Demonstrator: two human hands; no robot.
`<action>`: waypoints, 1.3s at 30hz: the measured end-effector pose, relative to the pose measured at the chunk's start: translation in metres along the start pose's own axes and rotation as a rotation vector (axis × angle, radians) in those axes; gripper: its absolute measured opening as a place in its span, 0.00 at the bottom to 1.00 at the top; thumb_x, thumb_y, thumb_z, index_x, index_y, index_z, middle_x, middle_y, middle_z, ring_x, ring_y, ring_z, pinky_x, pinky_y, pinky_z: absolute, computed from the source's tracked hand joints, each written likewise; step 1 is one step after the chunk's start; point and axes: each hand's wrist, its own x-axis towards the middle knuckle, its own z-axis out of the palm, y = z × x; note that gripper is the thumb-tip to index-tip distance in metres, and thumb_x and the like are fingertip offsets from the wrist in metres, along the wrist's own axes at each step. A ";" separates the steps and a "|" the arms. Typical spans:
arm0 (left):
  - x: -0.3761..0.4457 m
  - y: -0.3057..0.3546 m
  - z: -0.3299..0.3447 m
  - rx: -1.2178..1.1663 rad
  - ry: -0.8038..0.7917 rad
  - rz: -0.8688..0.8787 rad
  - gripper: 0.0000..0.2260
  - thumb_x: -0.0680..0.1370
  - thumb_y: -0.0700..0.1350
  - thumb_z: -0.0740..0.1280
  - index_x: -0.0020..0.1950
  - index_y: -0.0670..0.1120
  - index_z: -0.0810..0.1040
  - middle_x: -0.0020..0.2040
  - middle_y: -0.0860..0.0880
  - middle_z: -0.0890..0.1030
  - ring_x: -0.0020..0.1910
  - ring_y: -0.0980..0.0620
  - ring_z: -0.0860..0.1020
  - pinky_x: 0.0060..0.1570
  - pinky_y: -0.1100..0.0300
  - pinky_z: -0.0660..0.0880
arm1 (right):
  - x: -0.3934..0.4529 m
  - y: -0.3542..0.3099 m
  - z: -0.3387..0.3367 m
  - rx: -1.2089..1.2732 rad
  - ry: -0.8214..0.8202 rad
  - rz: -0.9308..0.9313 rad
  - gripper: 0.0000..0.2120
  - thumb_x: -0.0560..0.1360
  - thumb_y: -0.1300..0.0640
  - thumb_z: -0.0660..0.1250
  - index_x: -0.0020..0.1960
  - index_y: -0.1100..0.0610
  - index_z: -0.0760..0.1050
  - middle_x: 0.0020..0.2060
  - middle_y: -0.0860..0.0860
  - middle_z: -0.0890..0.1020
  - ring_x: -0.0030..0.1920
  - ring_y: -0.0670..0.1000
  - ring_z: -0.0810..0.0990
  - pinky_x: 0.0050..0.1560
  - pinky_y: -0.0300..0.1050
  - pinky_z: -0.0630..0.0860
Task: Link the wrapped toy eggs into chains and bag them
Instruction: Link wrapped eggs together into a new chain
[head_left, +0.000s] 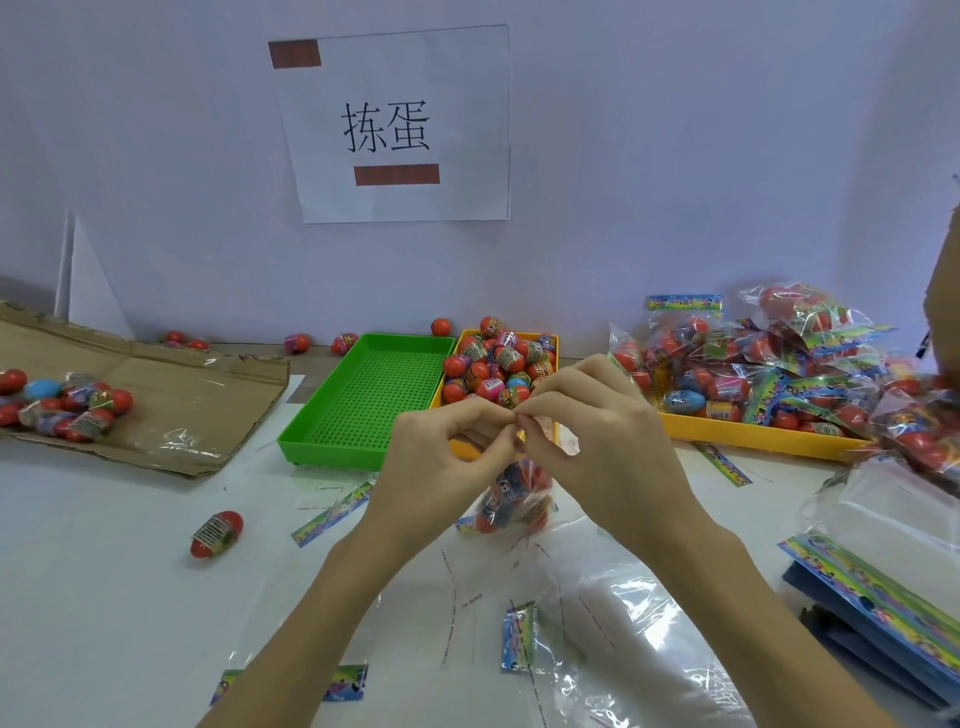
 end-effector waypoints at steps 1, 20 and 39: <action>0.001 0.001 0.000 -0.013 -0.005 -0.014 0.05 0.77 0.35 0.74 0.49 0.43 0.88 0.39 0.52 0.87 0.38 0.54 0.85 0.44 0.60 0.83 | -0.001 0.000 0.000 -0.004 0.007 0.013 0.03 0.72 0.61 0.78 0.45 0.59 0.86 0.42 0.52 0.85 0.44 0.55 0.80 0.44 0.49 0.81; 0.013 -0.026 -0.014 -0.251 0.245 -0.466 0.07 0.80 0.35 0.70 0.50 0.46 0.85 0.40 0.50 0.88 0.44 0.52 0.87 0.47 0.57 0.83 | -0.017 0.081 -0.017 -0.060 -0.091 0.741 0.06 0.79 0.57 0.72 0.49 0.59 0.86 0.44 0.53 0.85 0.40 0.49 0.79 0.44 0.42 0.71; 0.012 -0.022 -0.013 -0.312 0.127 -0.431 0.06 0.81 0.37 0.70 0.52 0.44 0.86 0.43 0.47 0.89 0.46 0.51 0.87 0.45 0.64 0.81 | -0.018 0.043 0.012 0.297 -0.325 0.620 0.19 0.78 0.66 0.62 0.37 0.49 0.85 0.37 0.41 0.82 0.34 0.45 0.78 0.33 0.40 0.75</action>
